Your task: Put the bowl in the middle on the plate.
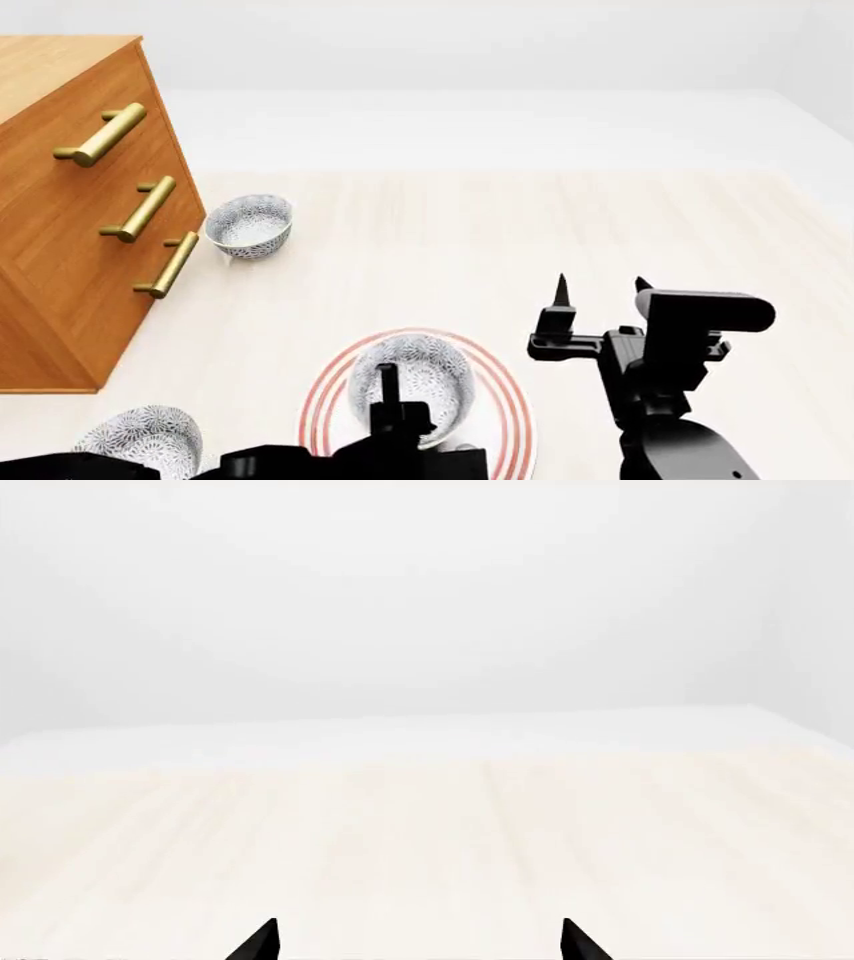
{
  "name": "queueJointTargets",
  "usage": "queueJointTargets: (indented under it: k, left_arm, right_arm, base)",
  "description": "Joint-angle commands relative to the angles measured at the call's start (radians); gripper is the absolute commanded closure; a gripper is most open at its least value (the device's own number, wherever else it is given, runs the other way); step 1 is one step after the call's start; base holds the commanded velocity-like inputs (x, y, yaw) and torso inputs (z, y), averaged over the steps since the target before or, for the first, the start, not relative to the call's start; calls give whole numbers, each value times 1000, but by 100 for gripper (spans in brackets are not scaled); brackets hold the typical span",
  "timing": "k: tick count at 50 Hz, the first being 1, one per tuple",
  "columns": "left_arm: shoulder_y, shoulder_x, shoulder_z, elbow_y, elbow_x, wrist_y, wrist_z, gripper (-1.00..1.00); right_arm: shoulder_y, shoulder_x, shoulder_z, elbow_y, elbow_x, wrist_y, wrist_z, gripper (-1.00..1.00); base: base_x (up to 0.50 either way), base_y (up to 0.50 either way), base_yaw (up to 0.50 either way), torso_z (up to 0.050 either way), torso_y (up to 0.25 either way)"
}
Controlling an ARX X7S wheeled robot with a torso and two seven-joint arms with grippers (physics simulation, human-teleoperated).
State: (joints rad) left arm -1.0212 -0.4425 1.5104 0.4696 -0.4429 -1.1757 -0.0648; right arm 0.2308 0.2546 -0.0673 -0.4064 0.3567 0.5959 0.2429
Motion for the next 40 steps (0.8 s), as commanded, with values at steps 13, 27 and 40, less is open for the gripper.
queueJointTargets:
  k: [13,27,40]
  left_arm:
    - [-39,-10,-13,57,-6,-55,6,-100]
    - [-147,-29,-370,373,-366,-380,114,-100]
    - [-273,-58,-484,345,-700,-363,-83,-100]
  right_arm:
    - [2,5,-13,4,8,-3,5,-100]
    - [7,11,-15,-19,21,12,13,-100]
    - [2,15,-12,-19,27,5,17,-100]
  base:
    - [0,0,0,0,0]
    - [0,0,0,0,0]
    - [0,0,0,0,0]
